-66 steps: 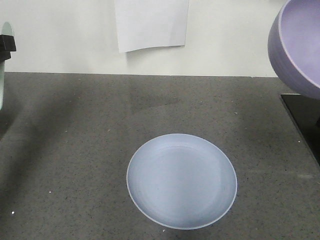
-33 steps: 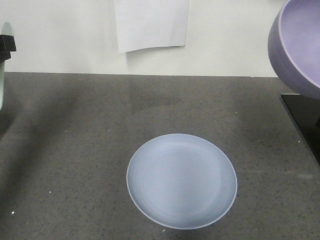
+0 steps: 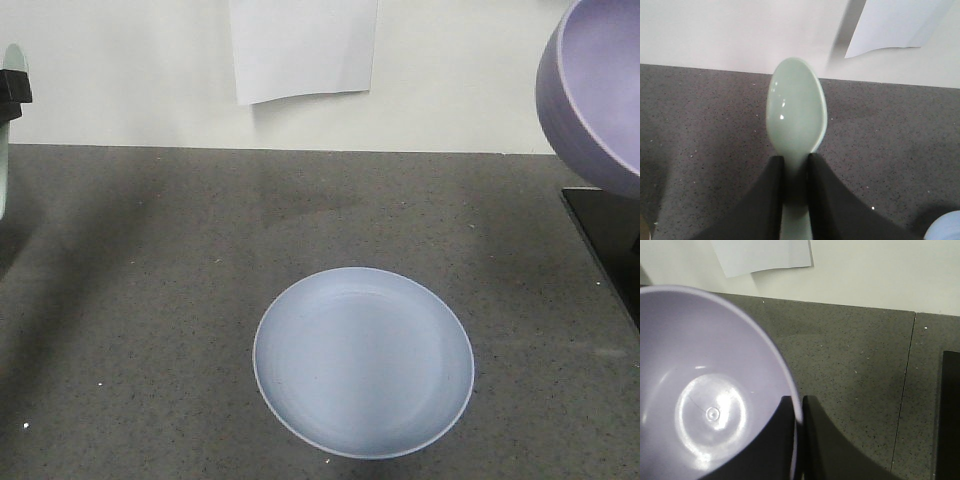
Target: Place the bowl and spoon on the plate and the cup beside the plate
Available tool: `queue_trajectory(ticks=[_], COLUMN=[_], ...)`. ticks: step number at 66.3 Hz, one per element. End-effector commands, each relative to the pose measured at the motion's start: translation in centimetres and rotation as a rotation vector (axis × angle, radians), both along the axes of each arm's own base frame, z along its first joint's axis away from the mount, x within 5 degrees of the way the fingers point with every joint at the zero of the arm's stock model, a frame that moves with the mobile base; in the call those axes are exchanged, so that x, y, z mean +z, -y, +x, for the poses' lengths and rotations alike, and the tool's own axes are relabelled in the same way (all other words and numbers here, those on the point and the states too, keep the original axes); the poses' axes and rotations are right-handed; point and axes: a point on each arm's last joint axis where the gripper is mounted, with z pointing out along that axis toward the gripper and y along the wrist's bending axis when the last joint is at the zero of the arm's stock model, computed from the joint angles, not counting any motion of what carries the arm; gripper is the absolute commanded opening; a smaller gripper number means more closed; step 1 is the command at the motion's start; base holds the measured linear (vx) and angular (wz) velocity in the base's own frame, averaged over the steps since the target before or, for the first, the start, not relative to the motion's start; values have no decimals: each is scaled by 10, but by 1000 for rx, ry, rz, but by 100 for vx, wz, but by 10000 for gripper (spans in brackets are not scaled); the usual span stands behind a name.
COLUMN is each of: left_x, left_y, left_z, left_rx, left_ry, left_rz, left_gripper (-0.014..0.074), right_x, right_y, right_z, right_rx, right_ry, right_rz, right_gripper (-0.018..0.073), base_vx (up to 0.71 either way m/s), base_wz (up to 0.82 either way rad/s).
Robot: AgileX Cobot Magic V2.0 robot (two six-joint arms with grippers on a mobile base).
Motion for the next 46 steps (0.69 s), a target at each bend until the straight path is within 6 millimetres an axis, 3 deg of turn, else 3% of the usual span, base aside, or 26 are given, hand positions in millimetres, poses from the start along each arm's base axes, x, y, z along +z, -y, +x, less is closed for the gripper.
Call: queue_trajectory(ticks=[1, 46], left_x=[19, 19], left_y=[0, 0], left_z=[-6, -6], left_rx=[10, 10], left_ry=[106, 106], left_rz=[-27, -27], left_gripper=[-6, -6], right_x=[16, 16], right_y=[-4, -4], right_z=[-5, -5], right_rx=[-7, -8], right_ry=[96, 96], right_rz=[17, 17], right_gripper=[-4, -4], base_vx=[0, 0], base_wz=[0, 0])
